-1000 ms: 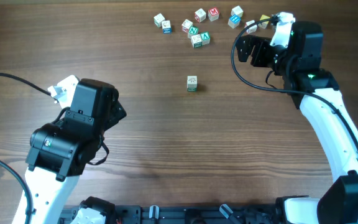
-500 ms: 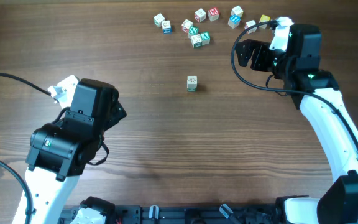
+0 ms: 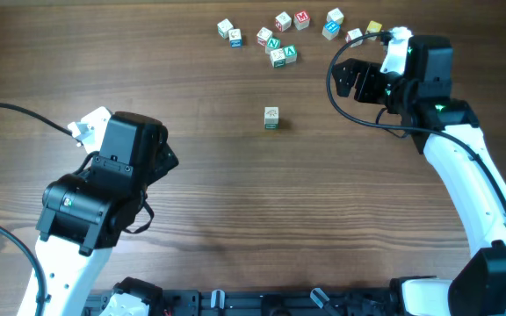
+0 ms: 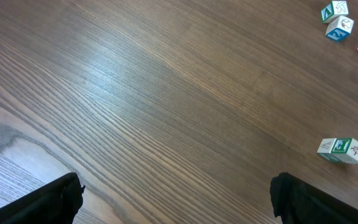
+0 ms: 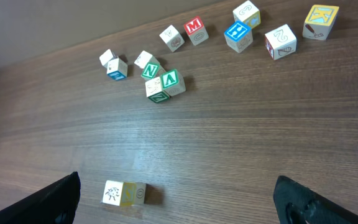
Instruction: Form a tower
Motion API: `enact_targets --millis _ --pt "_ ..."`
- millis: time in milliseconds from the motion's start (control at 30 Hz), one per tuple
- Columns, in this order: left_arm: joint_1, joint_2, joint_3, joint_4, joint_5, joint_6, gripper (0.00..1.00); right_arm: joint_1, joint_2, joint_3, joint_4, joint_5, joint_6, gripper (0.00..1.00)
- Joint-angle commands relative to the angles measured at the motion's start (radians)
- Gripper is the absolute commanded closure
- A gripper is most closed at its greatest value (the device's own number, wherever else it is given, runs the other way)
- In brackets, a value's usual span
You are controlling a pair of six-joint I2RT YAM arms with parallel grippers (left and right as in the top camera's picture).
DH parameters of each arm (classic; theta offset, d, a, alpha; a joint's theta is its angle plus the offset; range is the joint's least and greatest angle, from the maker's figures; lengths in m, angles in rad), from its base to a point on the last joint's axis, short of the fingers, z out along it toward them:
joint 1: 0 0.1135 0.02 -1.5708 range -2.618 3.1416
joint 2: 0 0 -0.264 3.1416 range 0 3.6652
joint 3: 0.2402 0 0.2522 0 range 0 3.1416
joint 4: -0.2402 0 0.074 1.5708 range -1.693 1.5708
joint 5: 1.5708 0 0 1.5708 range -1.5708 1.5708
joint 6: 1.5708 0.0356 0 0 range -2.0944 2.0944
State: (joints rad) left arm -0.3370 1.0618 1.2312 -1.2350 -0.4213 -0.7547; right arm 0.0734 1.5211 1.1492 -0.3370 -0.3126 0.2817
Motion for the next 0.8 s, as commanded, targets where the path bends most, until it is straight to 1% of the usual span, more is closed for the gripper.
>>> enact_targets --millis 0,767 --pt "0.010 -0.002 -0.009 -0.003 0.006 -0.017 0.00 0.001 0.003 0.028 -0.002 0.009 -0.017 0.00" --pt "0.010 -0.002 -0.009 -0.018 0.013 -0.017 0.00 0.001 0.003 0.028 -0.016 0.009 -0.016 0.00"
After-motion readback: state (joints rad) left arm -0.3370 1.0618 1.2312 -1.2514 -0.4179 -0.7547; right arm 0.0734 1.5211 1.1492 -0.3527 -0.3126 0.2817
